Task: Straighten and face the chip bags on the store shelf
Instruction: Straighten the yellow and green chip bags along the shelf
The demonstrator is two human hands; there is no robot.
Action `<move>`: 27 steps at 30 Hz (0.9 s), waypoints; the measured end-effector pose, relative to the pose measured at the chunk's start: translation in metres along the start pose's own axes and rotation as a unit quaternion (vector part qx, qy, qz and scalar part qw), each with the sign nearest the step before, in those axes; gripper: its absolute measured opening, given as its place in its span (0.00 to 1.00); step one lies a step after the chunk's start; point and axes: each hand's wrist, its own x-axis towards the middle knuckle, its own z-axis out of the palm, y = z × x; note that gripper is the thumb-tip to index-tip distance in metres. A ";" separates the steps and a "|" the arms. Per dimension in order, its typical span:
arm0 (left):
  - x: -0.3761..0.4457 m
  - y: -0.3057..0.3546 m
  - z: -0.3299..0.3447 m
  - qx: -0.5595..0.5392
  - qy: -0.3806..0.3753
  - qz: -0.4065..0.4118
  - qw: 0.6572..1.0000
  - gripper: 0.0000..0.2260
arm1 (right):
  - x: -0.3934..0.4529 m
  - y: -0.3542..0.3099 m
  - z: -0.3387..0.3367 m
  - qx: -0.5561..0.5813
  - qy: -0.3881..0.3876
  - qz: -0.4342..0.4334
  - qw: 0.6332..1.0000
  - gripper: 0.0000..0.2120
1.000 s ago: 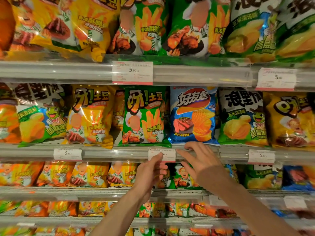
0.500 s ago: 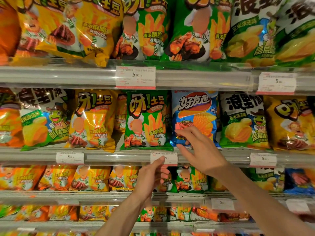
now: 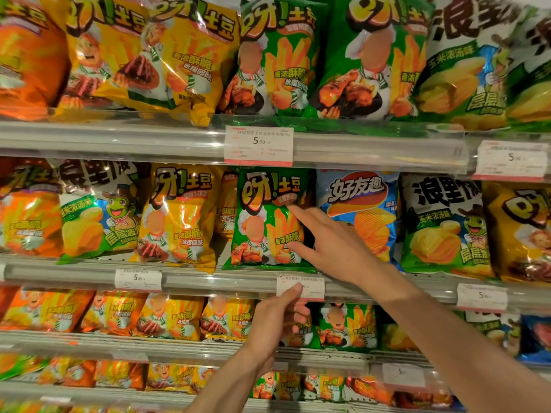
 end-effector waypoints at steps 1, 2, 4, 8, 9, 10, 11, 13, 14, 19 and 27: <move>0.000 0.000 0.000 0.000 0.000 0.000 1.000 0.18 | 0.000 -0.001 0.000 -0.003 -0.001 0.002 1.000 0.35; 0.000 0.000 0.000 0.000 -0.001 0.000 1.000 0.18 | 0.001 -0.001 0.001 -0.005 -0.004 0.003 1.000 0.35; 0.000 0.000 0.000 -0.001 -0.001 0.001 1.000 0.19 | 0.002 -0.003 0.002 -0.007 -0.008 0.007 1.000 0.35; 0.000 -0.001 0.001 0.000 0.004 0.005 1.000 0.19 | 0.001 -0.005 0.002 0.001 -0.013 0.015 1.000 0.35; 0.000 -0.001 0.001 0.001 0.008 0.007 1.000 0.19 | -0.001 -0.005 0.001 0.008 -0.014 0.016 1.000 0.35; 0.000 -0.002 0.002 0.001 0.013 0.009 1.000 0.19 | -0.003 -0.004 -0.001 0.017 -0.013 0.016 1.000 0.35; 0.000 -0.003 0.002 0.003 0.018 0.013 1.000 0.20 | -0.007 -0.004 -0.004 0.028 -0.008 0.017 0.999 0.35; 0.000 -0.006 0.003 0.003 0.026 0.024 0.999 0.22 | -0.017 0.001 -0.011 0.044 0.015 0.029 0.998 0.34; -0.001 -0.007 0.005 0.002 0.033 0.030 0.999 0.22 | -0.023 0.005 -0.015 0.047 0.035 0.040 0.997 0.32; -0.001 -0.012 0.016 -0.003 0.064 0.046 0.997 0.18 | -0.058 0.041 -0.028 0.005 0.159 0.129 0.979 0.24; 0.003 -0.011 0.016 -0.013 0.054 0.055 0.997 0.16 | -0.082 0.064 -0.015 0.069 0.116 0.217 0.967 0.42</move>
